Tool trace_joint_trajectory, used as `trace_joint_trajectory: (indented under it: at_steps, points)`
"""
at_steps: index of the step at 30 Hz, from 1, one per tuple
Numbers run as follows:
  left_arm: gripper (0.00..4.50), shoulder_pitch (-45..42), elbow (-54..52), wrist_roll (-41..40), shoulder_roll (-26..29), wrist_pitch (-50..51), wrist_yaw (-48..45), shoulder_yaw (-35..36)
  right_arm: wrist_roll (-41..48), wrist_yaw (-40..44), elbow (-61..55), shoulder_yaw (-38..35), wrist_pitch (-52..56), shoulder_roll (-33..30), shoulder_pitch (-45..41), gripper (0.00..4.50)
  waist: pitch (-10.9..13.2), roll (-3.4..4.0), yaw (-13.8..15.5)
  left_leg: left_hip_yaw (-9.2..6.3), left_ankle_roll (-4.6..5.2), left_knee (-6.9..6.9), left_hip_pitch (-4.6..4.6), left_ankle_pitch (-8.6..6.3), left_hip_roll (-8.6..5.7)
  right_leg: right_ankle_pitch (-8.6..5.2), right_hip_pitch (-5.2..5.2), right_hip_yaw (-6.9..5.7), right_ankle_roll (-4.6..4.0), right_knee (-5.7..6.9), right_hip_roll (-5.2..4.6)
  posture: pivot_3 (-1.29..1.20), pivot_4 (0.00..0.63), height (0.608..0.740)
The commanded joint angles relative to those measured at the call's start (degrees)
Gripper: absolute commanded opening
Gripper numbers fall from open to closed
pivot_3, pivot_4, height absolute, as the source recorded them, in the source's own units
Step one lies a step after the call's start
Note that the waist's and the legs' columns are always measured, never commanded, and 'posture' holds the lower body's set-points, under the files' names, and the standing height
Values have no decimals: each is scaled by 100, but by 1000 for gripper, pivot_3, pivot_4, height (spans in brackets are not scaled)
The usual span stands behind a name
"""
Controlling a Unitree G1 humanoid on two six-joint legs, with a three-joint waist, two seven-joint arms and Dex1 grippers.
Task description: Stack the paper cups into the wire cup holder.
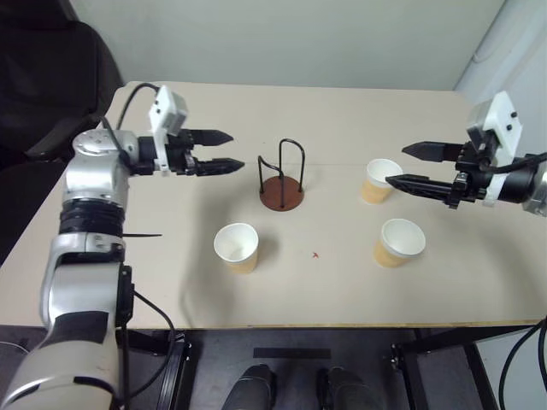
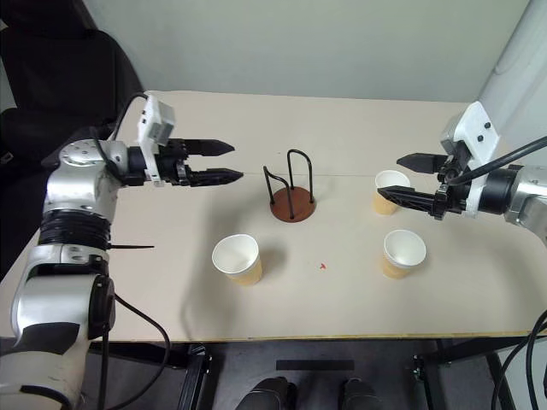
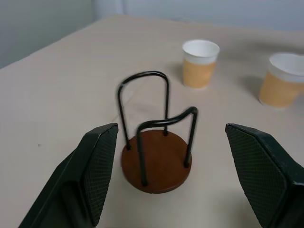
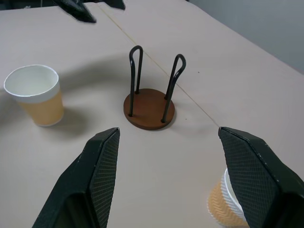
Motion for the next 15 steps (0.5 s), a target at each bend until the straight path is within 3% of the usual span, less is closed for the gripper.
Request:
trace_joint_trajectory:
  at_steps: [1,15]
  points:
    - [3863,-287,254,222,-28,-513,158,-20,109,-162,-304,-384,95,-112,74,3337,0,0,-1,0,0,2,0,0,0,0,0,0,0,1,0,0,150,740]
    - [3863,-271,1018,892,-253,-1250,1520,-66,115,-276,-279,-311,157,-61,7,3337,0,0,0,0,2,5,-2,-1,-1,1,0,0,2,2,0,0,150,740]
